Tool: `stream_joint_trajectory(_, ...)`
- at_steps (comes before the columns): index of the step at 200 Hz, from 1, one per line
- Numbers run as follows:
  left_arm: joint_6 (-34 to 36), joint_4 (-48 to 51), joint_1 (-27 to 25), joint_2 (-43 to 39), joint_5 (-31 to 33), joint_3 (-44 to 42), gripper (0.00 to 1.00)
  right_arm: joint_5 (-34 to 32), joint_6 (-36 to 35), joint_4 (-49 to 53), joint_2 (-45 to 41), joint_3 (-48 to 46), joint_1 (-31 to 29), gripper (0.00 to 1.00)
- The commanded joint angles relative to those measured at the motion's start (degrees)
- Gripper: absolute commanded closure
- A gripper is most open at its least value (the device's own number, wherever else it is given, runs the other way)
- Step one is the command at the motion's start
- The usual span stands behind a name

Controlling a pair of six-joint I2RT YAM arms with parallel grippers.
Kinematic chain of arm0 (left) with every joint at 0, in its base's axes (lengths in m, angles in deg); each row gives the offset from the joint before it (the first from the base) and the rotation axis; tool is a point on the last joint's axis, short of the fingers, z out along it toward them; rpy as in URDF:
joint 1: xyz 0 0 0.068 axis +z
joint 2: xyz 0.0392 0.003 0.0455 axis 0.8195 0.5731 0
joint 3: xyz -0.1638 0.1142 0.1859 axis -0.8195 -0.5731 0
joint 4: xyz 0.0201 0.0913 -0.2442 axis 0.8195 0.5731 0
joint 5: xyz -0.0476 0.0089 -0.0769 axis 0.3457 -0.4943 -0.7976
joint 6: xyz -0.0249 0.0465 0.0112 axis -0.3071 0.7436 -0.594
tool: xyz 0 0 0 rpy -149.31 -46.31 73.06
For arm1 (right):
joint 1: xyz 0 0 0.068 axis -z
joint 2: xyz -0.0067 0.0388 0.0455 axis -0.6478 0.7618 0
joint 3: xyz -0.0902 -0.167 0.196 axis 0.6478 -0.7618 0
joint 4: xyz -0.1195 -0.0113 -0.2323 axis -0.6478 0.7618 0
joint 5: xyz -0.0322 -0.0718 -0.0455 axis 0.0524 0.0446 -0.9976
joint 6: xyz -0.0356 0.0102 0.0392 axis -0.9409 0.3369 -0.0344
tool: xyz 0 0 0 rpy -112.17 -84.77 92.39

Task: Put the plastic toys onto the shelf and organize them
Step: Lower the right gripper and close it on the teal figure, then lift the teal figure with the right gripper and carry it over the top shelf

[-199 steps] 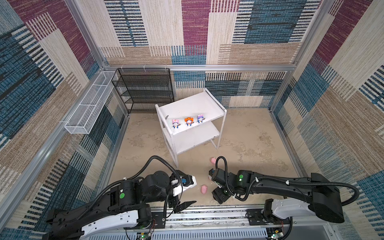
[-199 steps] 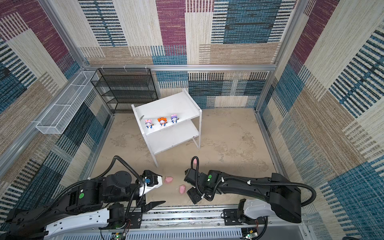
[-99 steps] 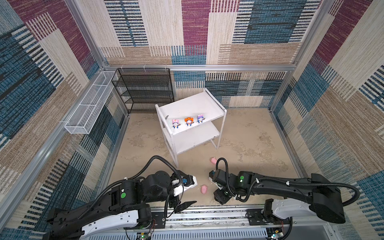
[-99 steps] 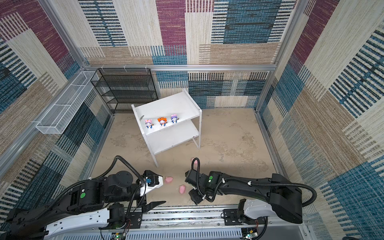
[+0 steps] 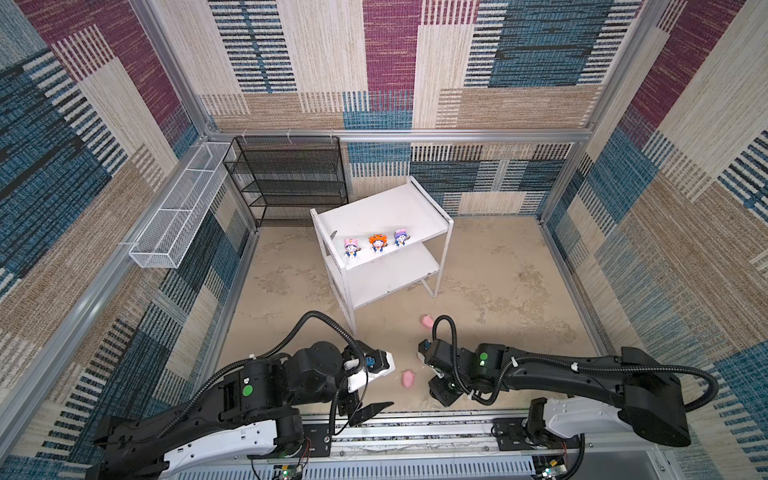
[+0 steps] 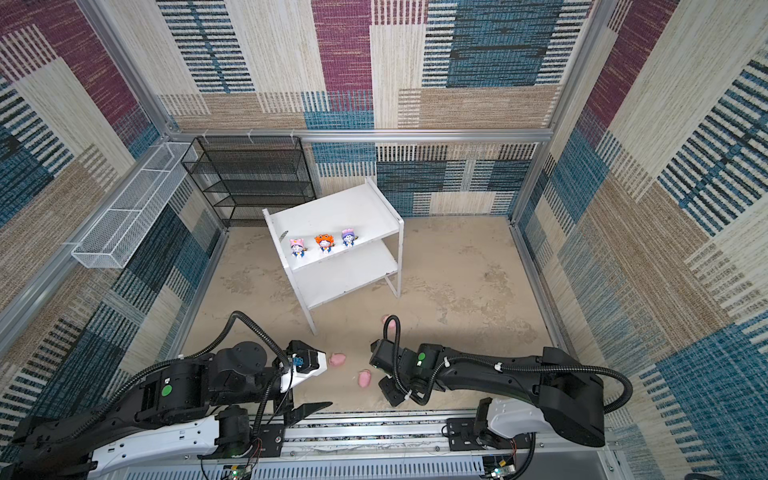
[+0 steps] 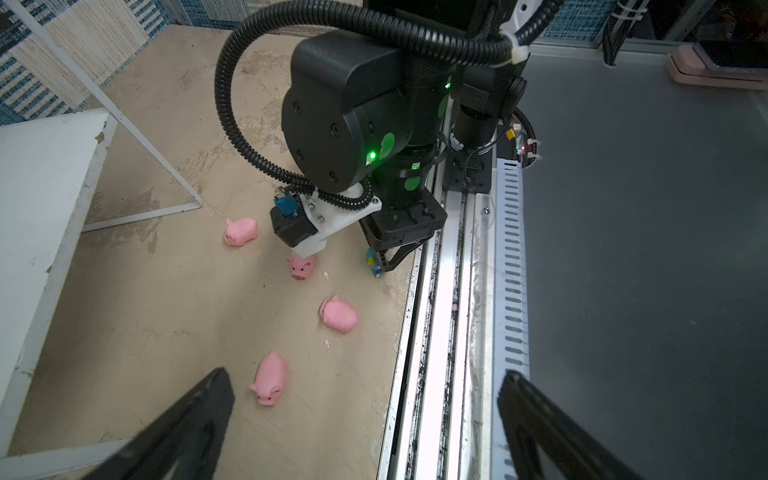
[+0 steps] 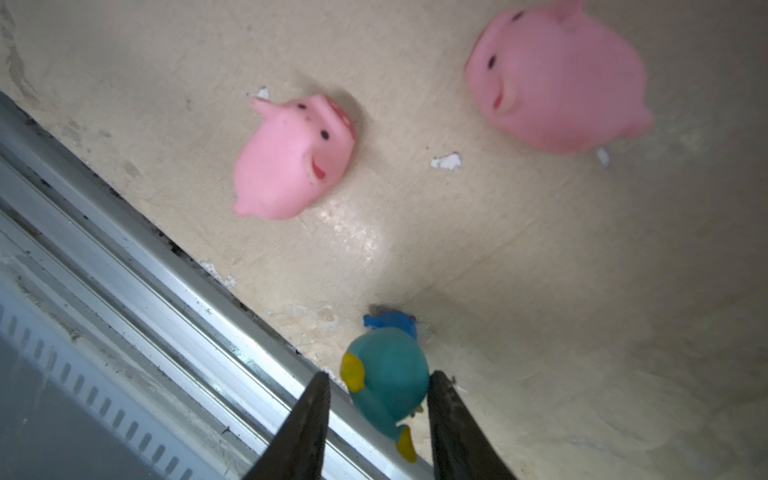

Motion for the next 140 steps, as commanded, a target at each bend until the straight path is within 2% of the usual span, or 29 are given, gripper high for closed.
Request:
stream_joint_trajectory(1,-1.1,0.0,0.0,-0.1,0.1,-0.1,0.01,-1.1,0.9,-2.4,0.0,-0.3,-0.1,0.59)
stream_joint_trajectory(53,-1.2,0.1,0.0,-0.2,0.2,0.0,0.01,-2.2,1.0,-2.2,0.1,0.3,-0.2,0.68)
stream_joint_trajectory(101,-0.7,0.3,0.0,-0.2,0.4,0.5,0.01,-3.7,0.5,0.9,-0.7,4.8,-0.2,0.72)
stream_joint_trajectory(140,0.6,2.4,-0.1,-0.6,2.0,2.0,0.01,-3.6,-7.2,8.1,0.9,15.8,0.4,0.76)
